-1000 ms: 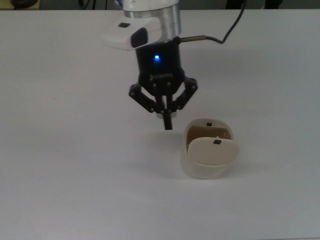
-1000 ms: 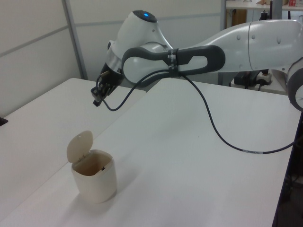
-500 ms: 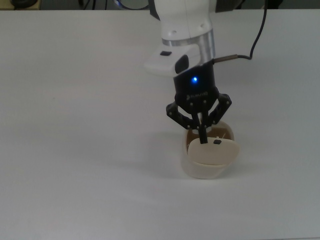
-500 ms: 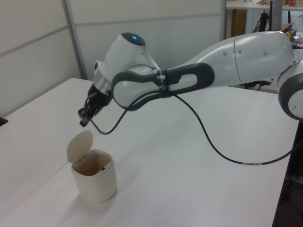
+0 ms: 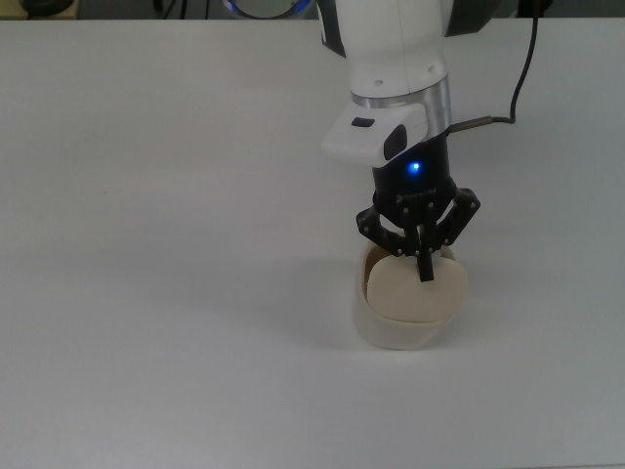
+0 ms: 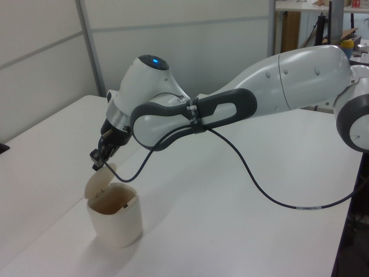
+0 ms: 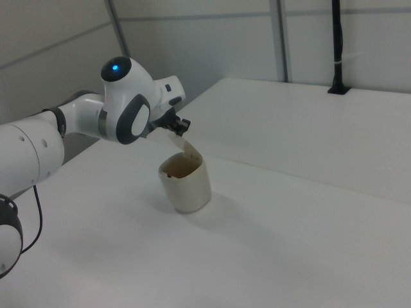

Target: Close the trash can

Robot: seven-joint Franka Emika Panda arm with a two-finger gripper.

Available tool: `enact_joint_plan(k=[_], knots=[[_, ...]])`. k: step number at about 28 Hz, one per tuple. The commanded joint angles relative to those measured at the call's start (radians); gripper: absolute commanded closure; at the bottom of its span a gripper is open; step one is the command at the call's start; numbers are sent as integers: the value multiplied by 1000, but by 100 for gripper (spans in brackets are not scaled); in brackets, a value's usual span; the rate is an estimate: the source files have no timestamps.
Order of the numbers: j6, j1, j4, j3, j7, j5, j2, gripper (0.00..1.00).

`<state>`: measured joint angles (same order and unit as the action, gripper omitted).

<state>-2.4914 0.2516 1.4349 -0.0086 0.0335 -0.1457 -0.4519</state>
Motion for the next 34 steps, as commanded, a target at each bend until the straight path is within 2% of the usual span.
enact_joint_plan(k=[1,9,15,22,29,34], knots=[[9,18,59,-4,6,40,13,100],[92,20,107,-4,5,52,13,100],[198,31,113,-4,5,61,12,100],[209,32,130,-4,6,75,9,100],[221,25,101,-13,11,72,35,100],[331,2,64,-22,3,71,97,100]])
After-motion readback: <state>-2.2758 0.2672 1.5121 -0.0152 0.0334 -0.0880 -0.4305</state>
